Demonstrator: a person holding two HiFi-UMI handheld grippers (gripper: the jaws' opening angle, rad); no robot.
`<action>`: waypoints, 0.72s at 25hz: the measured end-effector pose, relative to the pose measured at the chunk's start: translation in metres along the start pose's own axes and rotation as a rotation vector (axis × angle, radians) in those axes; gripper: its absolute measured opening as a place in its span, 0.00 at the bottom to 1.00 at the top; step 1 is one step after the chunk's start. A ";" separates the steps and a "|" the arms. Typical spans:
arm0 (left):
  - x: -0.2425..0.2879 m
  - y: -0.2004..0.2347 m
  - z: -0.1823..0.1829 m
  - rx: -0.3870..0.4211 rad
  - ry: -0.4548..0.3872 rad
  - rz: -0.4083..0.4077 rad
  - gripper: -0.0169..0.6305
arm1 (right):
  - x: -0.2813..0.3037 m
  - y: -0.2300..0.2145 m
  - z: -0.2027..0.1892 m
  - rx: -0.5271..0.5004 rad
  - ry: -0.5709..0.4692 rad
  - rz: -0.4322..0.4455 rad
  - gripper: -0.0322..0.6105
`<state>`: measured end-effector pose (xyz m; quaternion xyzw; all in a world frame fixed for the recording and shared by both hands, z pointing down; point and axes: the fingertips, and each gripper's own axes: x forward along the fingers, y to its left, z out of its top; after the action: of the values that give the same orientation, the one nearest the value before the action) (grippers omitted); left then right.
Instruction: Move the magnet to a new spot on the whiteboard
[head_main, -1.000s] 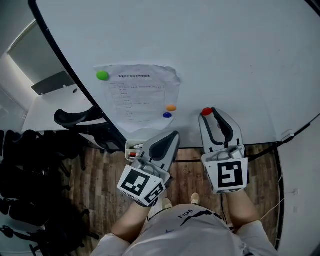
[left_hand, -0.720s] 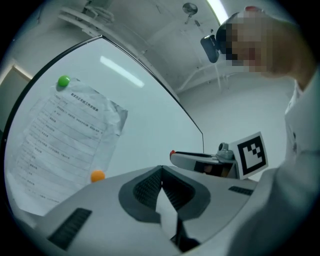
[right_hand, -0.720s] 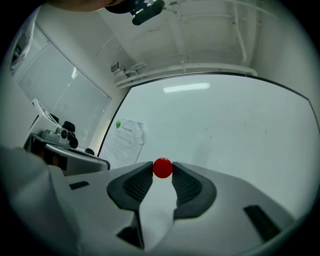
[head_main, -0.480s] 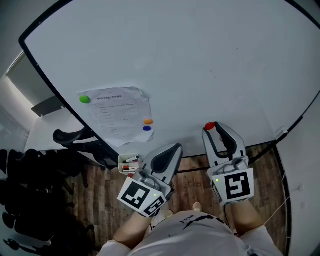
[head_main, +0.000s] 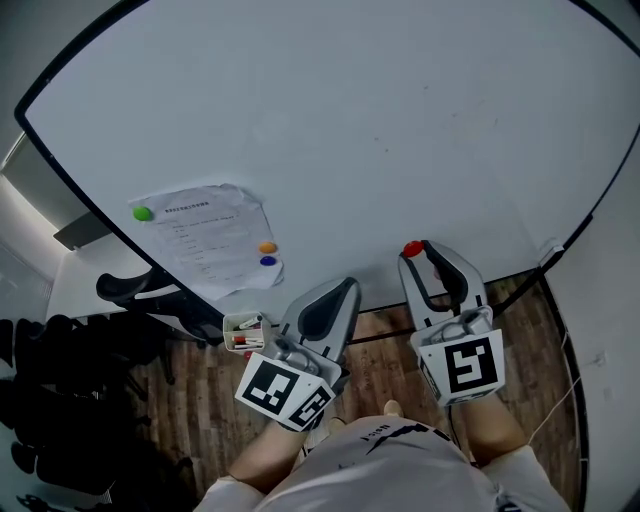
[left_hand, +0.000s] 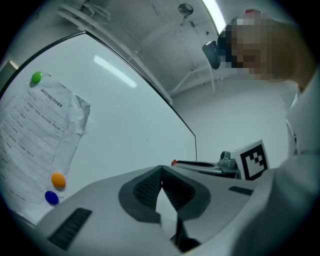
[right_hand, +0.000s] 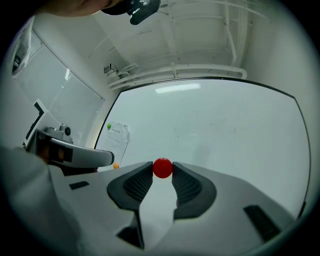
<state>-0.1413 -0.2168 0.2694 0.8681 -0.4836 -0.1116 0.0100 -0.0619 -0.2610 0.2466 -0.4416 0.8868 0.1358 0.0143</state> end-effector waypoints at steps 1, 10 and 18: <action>0.002 -0.001 -0.001 0.000 0.000 -0.002 0.04 | 0.000 -0.001 -0.001 0.000 0.001 -0.001 0.25; 0.019 -0.005 -0.006 0.002 0.003 -0.024 0.04 | 0.005 -0.028 -0.016 0.018 0.014 -0.047 0.25; 0.049 -0.016 -0.038 -0.028 0.046 -0.057 0.04 | 0.019 -0.085 -0.058 0.071 0.038 -0.155 0.25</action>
<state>-0.0956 -0.2531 0.2952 0.8836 -0.4567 -0.0986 0.0303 -0.0006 -0.3390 0.2805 -0.5104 0.8544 0.0947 0.0236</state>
